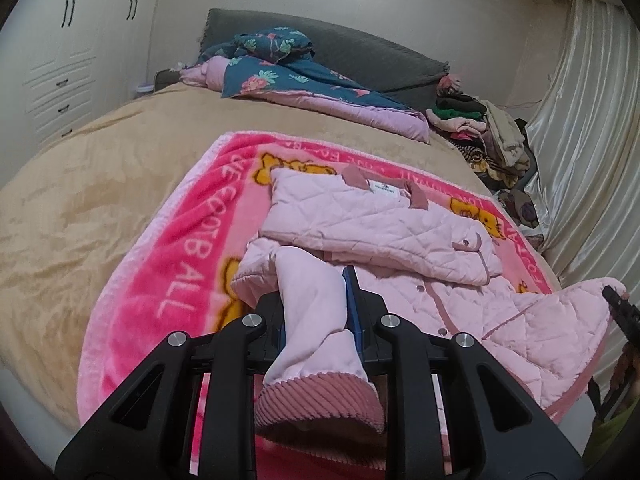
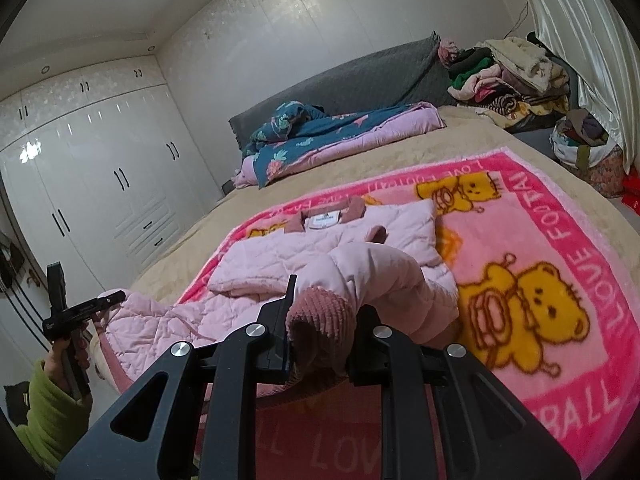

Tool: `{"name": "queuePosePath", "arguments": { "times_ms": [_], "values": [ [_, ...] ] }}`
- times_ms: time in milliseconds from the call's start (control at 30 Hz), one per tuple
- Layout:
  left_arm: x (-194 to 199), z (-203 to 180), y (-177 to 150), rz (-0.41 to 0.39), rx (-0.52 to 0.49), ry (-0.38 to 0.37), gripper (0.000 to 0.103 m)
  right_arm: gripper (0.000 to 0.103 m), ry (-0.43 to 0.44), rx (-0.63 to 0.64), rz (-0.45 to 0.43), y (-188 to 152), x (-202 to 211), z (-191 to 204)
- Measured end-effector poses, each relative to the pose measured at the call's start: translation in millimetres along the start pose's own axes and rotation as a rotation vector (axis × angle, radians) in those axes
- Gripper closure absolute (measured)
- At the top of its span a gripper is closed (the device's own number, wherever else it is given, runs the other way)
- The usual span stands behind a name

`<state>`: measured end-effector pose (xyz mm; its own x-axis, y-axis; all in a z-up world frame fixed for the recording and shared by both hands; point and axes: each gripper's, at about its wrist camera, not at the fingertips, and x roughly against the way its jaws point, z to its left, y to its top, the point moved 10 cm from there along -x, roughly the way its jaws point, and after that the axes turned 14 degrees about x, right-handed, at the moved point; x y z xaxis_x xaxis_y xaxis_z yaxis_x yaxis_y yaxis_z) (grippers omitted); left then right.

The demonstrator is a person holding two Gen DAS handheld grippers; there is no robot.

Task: Fold large clothes
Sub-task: 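Lift the hem with both tools and fold it toward the collar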

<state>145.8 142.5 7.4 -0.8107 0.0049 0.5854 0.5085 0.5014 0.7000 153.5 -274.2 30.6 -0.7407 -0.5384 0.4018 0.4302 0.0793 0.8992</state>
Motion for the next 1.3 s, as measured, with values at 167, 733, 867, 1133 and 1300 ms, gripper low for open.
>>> {"name": "queuePosePath", "arguments": {
  "times_ms": [167, 733, 867, 1133, 1300],
  "values": [
    [-5, -6, 17, -0.024, -0.007, 0.005, 0.088, 0.086, -0.012, -0.004, -0.02, 18, -4, -10],
    [-37, -26, 77, -0.091, -0.041, 0.048, 0.088, 0.087, -0.075, -0.022, -0.063, 63, -42, -47],
    [-48, -27, 88, -0.107, -0.037, 0.058, 0.088, 0.087, -0.095, -0.018, -0.068, 74, -56, -57],
    [-72, -32, 106, -0.132, -0.048, 0.09, 0.088, 0.087, -0.1, -0.067, -0.068, 90, -90, -84],
    [-88, -29, 113, -0.14, -0.028, 0.103, 0.087, 0.087, -0.099, -0.097, -0.052, 99, -117, -99]
  ]
}}
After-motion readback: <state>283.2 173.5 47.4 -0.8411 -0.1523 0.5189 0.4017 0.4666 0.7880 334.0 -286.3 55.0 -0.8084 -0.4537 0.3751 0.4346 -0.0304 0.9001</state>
